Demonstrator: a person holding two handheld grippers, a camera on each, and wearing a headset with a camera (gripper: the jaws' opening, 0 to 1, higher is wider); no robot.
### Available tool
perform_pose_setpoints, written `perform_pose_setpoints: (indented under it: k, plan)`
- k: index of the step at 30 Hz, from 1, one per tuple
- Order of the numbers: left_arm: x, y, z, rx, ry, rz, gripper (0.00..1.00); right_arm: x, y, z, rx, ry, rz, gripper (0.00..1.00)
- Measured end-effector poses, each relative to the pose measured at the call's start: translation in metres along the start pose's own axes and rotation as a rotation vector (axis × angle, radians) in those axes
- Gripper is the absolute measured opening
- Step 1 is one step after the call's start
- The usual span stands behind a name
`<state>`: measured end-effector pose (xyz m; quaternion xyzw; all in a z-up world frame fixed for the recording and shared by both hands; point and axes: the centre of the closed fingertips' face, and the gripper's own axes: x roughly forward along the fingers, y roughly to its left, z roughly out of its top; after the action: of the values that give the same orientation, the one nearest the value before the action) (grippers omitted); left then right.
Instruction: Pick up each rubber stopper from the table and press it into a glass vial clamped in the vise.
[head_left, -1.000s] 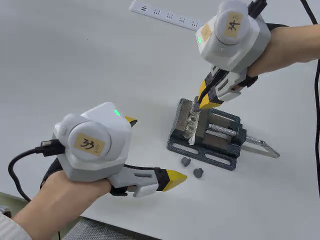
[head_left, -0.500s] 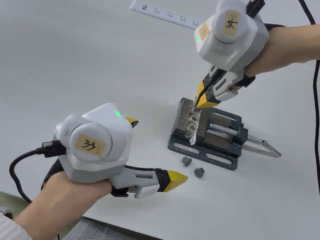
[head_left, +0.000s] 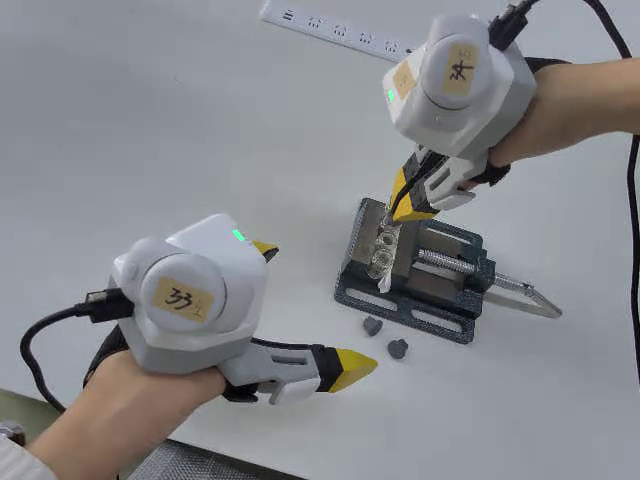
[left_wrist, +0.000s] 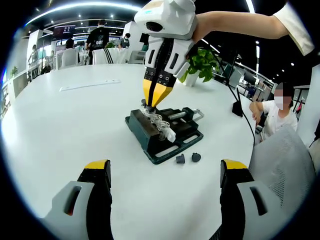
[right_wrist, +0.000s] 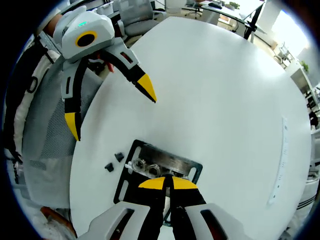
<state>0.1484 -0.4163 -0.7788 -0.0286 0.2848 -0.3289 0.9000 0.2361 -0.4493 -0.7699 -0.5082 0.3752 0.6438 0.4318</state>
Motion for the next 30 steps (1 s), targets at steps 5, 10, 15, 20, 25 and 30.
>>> perform_pose_setpoints:
  k: [5, 10, 15, 20, 25, 30]
  plan:
    - [0.000, 0.001, 0.003, -0.003, -0.007, 0.004, 0.89, 0.001, 0.000, -0.001, -0.018, 0.014, -0.006, 0.00]
    - [0.000, 0.001, 0.003, 0.003, -0.005, 0.000, 0.89, 0.003, 0.002, 0.000, -0.044, 0.044, -0.022, 0.00]
    - [-0.001, -0.001, 0.006, 0.006, -0.013, 0.001, 0.89, 0.001, 0.001, -0.002, -0.017, 0.005, -0.048, 0.00]
    - [0.001, -0.006, 0.010, 0.031, -0.006, -0.012, 0.89, 0.001, 0.002, -0.002, -0.007, -0.007, -0.100, 0.00]
    - [0.000, -0.010, 0.020, 0.051, -0.012, -0.017, 0.89, 0.000, 0.000, -0.002, 0.008, -0.043, -0.127, 0.00]
    - [-0.003, -0.014, 0.025, 0.077, -0.010, -0.020, 0.89, 0.000, -0.002, -0.003, 0.073, -0.113, -0.156, 0.00]
